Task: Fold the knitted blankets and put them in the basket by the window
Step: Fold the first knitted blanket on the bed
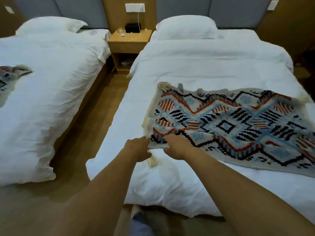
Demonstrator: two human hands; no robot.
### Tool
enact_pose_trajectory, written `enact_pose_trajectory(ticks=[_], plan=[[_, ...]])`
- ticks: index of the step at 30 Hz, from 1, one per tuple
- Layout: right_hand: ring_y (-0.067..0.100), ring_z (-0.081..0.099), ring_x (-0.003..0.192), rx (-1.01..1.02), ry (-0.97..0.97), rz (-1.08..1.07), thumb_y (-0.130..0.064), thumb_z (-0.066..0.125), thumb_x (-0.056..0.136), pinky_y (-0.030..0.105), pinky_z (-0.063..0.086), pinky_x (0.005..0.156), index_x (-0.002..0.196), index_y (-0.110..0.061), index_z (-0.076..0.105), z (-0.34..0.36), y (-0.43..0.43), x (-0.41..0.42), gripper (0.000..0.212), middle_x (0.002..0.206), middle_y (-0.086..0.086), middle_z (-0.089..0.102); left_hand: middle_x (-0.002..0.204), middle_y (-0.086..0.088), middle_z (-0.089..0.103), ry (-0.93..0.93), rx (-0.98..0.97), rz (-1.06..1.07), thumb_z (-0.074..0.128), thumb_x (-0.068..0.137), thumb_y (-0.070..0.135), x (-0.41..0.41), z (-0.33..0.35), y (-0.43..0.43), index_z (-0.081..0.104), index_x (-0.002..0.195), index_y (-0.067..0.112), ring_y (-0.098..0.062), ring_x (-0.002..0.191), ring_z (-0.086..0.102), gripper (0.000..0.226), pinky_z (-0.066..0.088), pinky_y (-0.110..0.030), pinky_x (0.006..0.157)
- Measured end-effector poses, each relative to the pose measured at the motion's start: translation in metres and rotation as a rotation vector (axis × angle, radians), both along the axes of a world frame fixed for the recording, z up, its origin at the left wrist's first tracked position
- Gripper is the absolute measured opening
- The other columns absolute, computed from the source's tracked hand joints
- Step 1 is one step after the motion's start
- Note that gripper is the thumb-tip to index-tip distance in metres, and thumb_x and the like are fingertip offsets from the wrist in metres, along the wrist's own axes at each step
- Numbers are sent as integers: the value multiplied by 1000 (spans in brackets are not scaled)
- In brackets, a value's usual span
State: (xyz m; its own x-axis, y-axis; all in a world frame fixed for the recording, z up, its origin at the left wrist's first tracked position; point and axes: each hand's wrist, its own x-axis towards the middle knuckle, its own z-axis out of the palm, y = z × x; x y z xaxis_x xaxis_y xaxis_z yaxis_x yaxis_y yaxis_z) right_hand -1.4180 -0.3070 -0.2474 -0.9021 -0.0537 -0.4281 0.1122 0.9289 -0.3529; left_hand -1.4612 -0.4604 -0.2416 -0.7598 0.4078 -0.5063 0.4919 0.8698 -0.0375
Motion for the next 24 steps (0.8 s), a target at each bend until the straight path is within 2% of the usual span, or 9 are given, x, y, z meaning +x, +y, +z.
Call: enact_pose_trajectory(ticks=[5,8,11,15,19,24], plan=[[31,38,130,-1,-122,-132,-27,44,97,40,37,105,141,-9,31,-63,-24,-53,50,145,13,35,149,-2,34,-76,33,-114,48,93,42,-65,-72,-15,28,145,18,-24,132,42,61,37,-40,102],[30,38,129,-14,-178,-194,-25,46,95,40,37,105,137,-8,37,-99,-40,-77,46,142,13,38,157,-6,19,-179,40,-107,47,94,42,-87,-108,-23,19,149,19,-27,137,33,67,33,-41,106],[30,42,123,-10,-184,-240,-18,48,93,37,41,98,130,-9,44,-130,-46,-97,38,134,12,45,158,-11,11,-234,52,-17,45,95,43,-108,-145,-21,9,151,21,-32,136,32,71,33,-42,106],[28,42,121,49,-160,-283,-10,48,90,35,41,96,127,-10,46,-177,-46,-120,37,132,10,46,152,-17,20,-297,149,160,48,93,38,-131,-195,-3,1,151,24,-36,132,37,76,37,-46,103],[28,41,121,128,-147,-257,-15,51,90,36,38,99,128,-13,44,-219,-50,-133,39,132,9,44,152,-20,15,-227,165,67,51,93,31,-140,-237,8,3,151,23,-37,132,31,76,36,-43,104],[29,40,121,251,-102,-236,-12,49,92,38,41,93,126,-12,47,-236,-57,-140,35,130,10,45,138,-14,29,-184,302,38,46,96,21,-147,-252,-4,20,149,21,-32,122,39,58,42,-38,96]])
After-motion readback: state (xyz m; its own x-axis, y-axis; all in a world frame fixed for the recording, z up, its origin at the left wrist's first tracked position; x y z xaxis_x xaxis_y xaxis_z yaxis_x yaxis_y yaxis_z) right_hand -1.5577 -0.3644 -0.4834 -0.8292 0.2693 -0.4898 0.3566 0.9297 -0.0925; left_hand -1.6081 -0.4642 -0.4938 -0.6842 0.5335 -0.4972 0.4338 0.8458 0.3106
